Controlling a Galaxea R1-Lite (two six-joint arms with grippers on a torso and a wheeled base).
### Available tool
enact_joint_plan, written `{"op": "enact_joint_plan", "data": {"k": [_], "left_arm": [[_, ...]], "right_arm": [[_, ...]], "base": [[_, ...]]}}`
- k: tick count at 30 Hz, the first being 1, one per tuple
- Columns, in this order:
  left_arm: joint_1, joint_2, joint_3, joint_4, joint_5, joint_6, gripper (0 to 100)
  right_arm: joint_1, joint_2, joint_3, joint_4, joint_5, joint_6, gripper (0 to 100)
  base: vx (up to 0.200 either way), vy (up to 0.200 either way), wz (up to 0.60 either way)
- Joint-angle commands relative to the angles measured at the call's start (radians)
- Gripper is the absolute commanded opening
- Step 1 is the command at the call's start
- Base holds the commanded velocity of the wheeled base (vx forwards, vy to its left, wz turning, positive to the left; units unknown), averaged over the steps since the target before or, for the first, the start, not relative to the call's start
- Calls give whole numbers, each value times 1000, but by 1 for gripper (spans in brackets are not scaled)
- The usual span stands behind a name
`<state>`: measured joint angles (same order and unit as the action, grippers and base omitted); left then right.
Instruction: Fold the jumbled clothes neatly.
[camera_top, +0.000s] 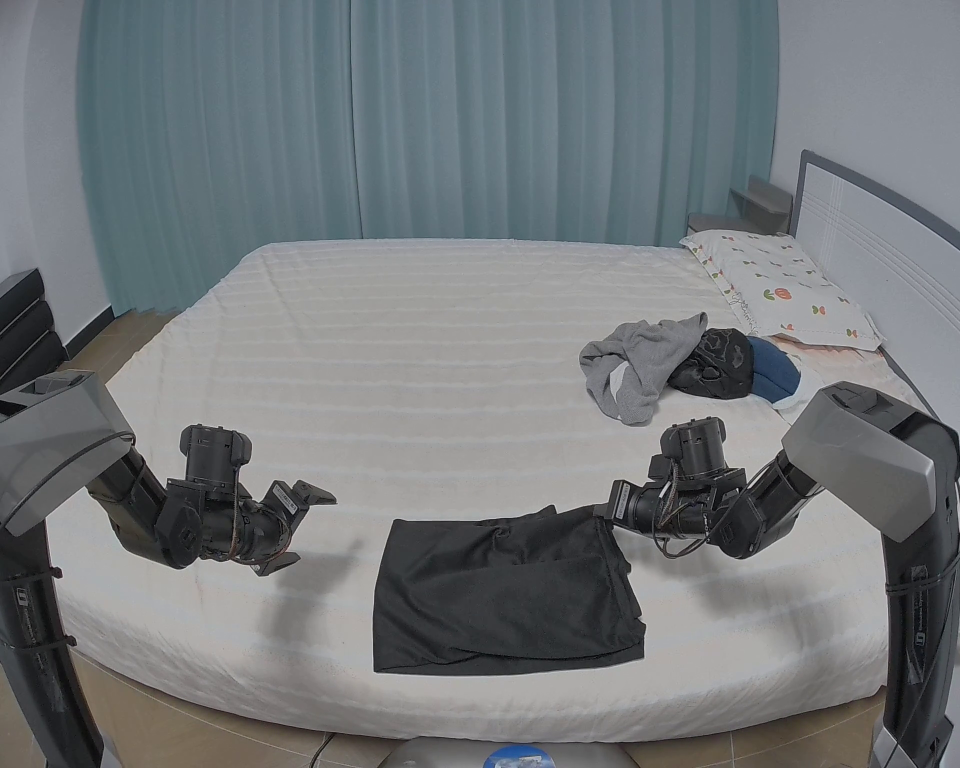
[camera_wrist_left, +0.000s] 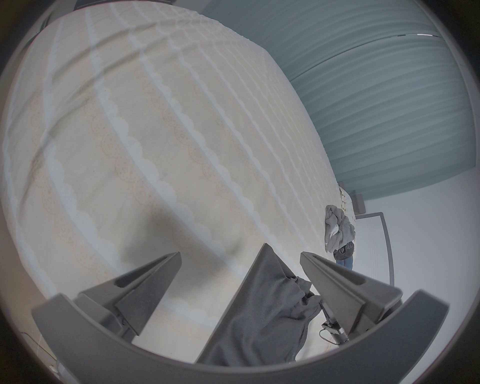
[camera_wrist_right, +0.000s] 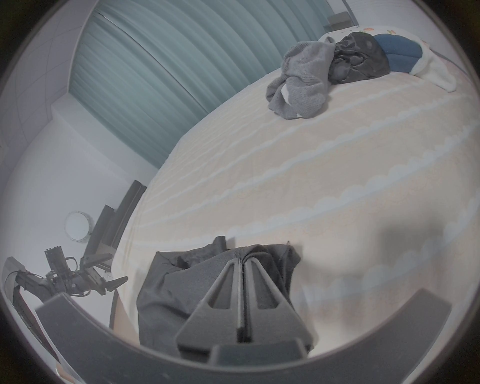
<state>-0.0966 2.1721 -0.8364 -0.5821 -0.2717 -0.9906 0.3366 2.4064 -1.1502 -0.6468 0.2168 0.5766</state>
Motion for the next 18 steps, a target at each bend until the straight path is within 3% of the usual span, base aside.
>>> {"op": "enact_joint_plan", "data": {"k": [1, 7, 18], "left_arm": [[0, 2, 0, 1, 0, 0, 100], [0, 2, 0, 1, 0, 0, 100], [0, 2, 0, 1, 0, 0, 100]], "right_arm": [[-8, -6, -2, 6, -10, -7, 0], [-33, -4, -3, 47, -36, -67, 0], [-47, -6, 0, 53, -47, -86, 0]], "base": [[0, 0, 0], [0, 0, 0], [0, 0, 0]]}}
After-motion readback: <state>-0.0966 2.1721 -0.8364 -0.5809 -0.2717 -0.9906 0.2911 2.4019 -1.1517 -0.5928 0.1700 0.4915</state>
